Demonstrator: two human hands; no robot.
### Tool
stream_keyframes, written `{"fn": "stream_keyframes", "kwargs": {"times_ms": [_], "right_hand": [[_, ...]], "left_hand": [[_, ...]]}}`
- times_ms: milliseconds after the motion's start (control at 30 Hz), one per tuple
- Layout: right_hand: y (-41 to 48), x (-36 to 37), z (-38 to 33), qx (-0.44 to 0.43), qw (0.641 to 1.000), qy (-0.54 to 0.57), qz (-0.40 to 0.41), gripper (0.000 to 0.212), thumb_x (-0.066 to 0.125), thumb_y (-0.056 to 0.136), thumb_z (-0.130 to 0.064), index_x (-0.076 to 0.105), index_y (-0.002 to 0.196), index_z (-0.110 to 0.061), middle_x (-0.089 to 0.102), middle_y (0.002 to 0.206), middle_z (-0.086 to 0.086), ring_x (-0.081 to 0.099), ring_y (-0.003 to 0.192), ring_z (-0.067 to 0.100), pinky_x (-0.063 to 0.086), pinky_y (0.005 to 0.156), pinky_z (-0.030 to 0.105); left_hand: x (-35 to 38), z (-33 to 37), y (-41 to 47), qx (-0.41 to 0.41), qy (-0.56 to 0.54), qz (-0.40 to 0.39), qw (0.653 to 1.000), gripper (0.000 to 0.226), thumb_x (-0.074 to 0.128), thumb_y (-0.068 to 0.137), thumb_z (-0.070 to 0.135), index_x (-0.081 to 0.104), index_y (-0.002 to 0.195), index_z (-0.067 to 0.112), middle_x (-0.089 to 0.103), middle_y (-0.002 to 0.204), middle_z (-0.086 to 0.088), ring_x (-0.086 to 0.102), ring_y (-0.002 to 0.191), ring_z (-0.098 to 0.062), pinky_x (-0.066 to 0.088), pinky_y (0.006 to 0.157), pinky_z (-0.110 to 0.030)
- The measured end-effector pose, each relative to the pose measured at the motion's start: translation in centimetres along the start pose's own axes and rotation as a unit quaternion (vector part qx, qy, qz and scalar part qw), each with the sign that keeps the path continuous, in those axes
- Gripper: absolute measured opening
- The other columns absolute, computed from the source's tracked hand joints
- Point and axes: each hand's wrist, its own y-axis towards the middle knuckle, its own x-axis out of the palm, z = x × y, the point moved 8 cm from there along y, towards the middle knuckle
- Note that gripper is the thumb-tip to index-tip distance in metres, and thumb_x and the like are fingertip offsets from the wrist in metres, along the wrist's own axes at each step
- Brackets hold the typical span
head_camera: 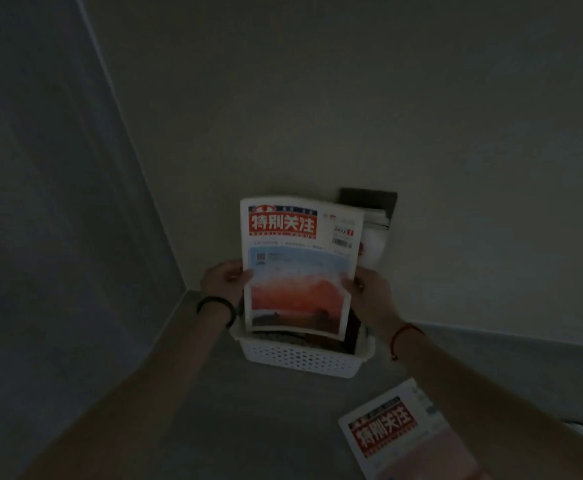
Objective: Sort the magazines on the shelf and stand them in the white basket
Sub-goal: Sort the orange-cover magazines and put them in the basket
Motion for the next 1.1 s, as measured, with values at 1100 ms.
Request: {"fn": "stream_keyframes", "kwargs": {"times_ms": [1100], "right_hand": [[-18.6,-9.4,21.6,0.266,0.96,0.083,-0.003,0.055,0.07,0.073,0.005,0.045,0.121,0.002,0.054,0.103,0.014,0.054,0.084,0.021,0.047,0.057,0.02]], "left_hand": [[11.5,-17.9,-23.7,-0.217,0.003,-0.215,0.952,0.036,0.052,0.091,0.02,0.05,0.055,0.02,0.053,0.059,-0.004,0.049,0.056,-0.017,0.044,0.058,-0.029]]}}
